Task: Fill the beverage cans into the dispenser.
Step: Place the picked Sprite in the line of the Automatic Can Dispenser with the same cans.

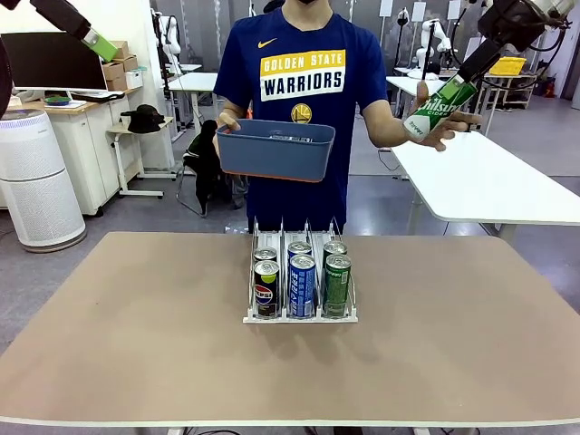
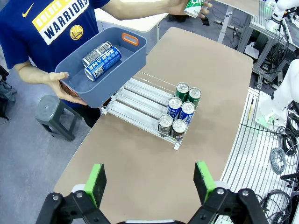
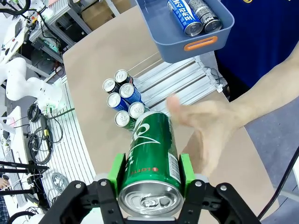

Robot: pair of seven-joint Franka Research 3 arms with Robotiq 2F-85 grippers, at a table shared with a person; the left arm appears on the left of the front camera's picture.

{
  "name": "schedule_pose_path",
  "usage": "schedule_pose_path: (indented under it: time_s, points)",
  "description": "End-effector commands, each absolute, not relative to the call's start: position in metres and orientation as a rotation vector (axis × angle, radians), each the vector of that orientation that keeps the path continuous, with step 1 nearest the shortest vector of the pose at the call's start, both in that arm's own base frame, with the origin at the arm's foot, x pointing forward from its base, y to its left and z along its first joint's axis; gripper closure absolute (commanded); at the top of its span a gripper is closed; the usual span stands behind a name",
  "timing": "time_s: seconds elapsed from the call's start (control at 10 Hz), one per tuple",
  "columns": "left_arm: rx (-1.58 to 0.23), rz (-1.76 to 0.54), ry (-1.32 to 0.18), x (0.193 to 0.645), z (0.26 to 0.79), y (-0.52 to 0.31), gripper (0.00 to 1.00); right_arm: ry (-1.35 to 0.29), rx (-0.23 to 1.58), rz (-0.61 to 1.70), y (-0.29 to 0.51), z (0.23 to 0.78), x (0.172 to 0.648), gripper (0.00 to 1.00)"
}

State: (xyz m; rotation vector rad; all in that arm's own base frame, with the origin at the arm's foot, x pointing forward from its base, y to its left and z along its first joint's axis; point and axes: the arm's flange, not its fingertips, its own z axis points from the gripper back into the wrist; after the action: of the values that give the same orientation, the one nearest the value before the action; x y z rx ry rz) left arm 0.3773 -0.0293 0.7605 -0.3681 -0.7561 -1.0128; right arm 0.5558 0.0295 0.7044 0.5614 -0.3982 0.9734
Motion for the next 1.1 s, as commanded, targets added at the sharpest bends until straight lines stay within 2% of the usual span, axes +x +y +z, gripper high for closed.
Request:
schedule_pose_path:
  time_s: [0.0,0.8,0.9,1.0]
  points:
    - [-0.362,-1.007,-0.744,0.3767,0.7598,-0.0294,0.0,-0.401,0.563,0.974,0.0297,0.7055,0.5554,1.0]
    - [-0.362,-1.007,-0.744,0.3767,0.7598,-0.0294,0.0,-0.401,0.563,0.974,0.0297,0.7055,0.5554,1.0]
    - [-0.362,-1.007,-0.744,0.3767,0.7598,-0.0294,0.0,-0.397,0.562,0.973,0.0295,0.7038,0.5562,0.42]
    - [-0.362,-1.007,-0.744,0.3767,0.7598,-0.0294,0.0,-0.391,0.533,0.959,0.0287,0.7039,0.559,0.42]
